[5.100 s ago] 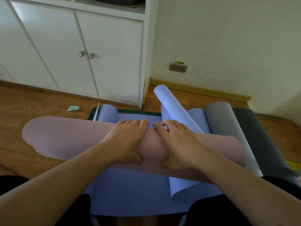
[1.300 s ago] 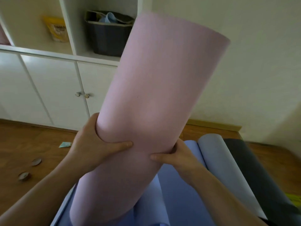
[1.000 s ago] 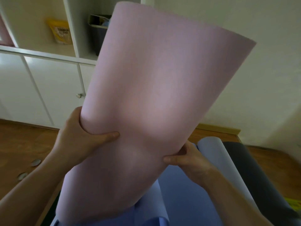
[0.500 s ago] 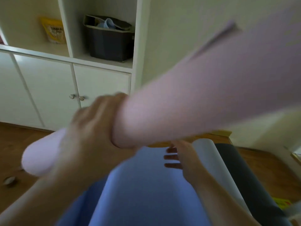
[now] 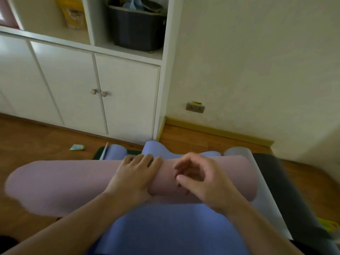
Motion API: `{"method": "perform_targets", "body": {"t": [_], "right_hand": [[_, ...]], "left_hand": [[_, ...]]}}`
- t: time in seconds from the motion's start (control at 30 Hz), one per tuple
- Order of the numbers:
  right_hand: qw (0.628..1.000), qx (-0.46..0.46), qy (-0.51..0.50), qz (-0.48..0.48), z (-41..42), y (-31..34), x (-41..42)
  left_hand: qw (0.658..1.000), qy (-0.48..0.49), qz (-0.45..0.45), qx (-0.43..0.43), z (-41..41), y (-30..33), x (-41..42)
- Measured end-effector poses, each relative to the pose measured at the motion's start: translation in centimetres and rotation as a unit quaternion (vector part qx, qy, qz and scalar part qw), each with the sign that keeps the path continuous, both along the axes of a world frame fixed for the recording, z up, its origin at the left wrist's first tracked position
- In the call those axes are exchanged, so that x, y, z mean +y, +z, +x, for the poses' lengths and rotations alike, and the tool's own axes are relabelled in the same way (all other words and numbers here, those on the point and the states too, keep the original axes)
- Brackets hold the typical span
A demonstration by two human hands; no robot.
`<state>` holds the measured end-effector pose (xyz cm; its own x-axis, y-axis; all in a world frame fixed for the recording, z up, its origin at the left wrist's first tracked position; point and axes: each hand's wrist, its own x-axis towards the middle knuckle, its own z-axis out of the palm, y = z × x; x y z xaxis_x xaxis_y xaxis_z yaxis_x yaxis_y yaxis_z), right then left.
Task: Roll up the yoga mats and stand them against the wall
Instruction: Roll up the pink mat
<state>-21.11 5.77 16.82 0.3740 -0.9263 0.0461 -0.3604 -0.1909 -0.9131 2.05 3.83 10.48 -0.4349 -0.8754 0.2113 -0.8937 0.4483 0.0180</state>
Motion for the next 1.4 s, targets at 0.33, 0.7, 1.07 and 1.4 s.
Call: {"method": "perform_targets", "body": {"t": [0.33, 0.7, 1.07, 1.4], "right_hand": [[0.830, 0.540, 0.114, -0.075, 0.6, -3.8, 0.0], [0.862, 0.491, 0.126, 0.026, -0.1, -3.6, -2.0], [0.818, 0.541, 0.110, -0.161, 1.7, -5.2, -0.1], [0.874, 0.477, 0.090, -0.003, 0.2, -3.0, -2.5]], "left_hand": [[0.989, -0.063, 0.110, -0.082, -1.4, 0.0, 1.7], [0.987, -0.042, 0.098, -0.124, -0.6, -1.3, 2.7], [0.986, -0.024, 0.150, -0.067, -0.3, 0.6, 1.5], [0.994, -0.037, 0.024, -0.095, -1.0, -1.9, 2.6]]}}
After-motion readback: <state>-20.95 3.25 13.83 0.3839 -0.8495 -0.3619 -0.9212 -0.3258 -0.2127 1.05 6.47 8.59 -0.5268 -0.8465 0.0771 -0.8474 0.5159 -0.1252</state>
